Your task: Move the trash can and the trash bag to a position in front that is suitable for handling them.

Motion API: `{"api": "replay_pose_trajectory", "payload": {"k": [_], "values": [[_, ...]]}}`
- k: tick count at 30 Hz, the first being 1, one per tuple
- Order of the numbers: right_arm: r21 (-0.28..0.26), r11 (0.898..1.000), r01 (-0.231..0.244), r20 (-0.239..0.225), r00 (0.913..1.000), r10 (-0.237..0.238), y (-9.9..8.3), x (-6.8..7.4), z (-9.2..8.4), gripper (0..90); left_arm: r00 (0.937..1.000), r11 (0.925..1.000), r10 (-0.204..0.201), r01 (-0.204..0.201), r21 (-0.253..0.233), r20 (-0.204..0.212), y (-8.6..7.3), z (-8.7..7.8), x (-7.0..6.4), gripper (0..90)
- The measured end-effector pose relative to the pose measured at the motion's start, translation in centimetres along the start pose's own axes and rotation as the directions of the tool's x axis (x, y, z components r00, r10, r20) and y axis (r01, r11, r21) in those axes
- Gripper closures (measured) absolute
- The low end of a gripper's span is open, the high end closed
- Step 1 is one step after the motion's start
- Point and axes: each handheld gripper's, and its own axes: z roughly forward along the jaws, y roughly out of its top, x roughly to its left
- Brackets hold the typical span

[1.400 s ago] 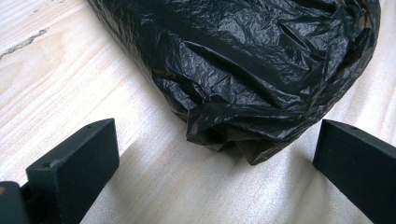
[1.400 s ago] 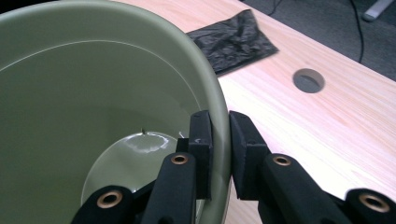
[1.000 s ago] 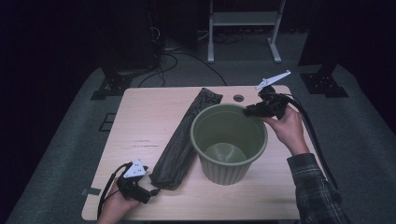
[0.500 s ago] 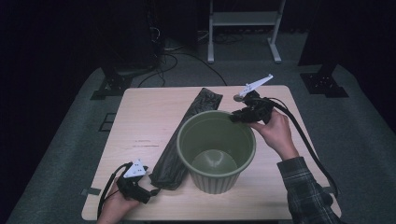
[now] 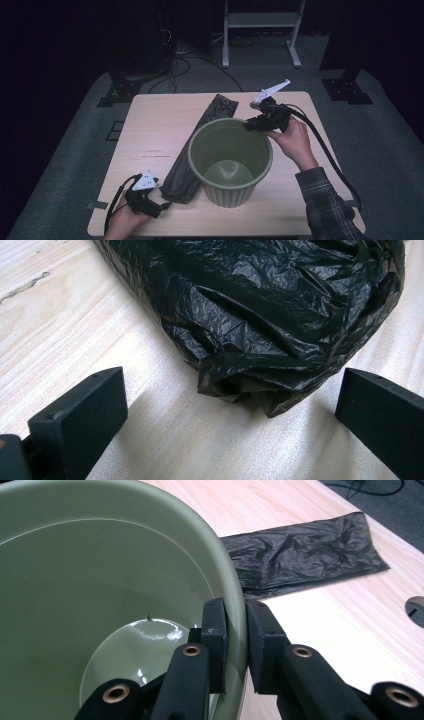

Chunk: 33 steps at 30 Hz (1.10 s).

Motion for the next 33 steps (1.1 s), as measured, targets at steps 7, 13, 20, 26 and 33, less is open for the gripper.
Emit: {"api": "replay_pose_trajectory", "payload": {"k": [7, 13, 20, 26, 33], "values": [[-0.007, 1.000, -0.009, 0.019, 0.9998, 0.009, 0.3, -0.8, 0.3, 78.8, 1.0000, 1.0000, 0.000, 0.000, 0.000, 0.000, 0.0, 0.0, 0.0, 0.0], [-0.054, 0.998, -0.015, 0.036, 0.9992, 0.017, 0.2, -0.6, -0.7, 42.8, 1.0000, 1.0000, 0.000, 0.000, 0.000, 0.000, 0.0, 0.0, 0.0, 0.0], [-0.125, 0.991, -0.050, 0.051, 0.9970, 0.057, -0.7, -1.0, -3.3, 16.6, 1.0000, 1.0000, 0.000, 0.000, 0.000, 0.000, 0.0, 0.0, 0.0, 0.0], [-0.168, 0.983, -0.078, 0.052, 0.9947, 0.088, -2.5, -1.4, -5.0, 9.8, 1.0000, 1.0000, 0.000, 0.000, 0.001, 0.000, 0.0, 0.0, 0.0, 0.0], [-0.212, 0.973, -0.092, 0.060, 0.9925, 0.107, -5.8, -1.9, -6.7, 9.6, 1.0000, 1.0000, 0.001, -0.001, 0.001, 0.000, 0.0, 0.0, 0.0, 0.0]]}}
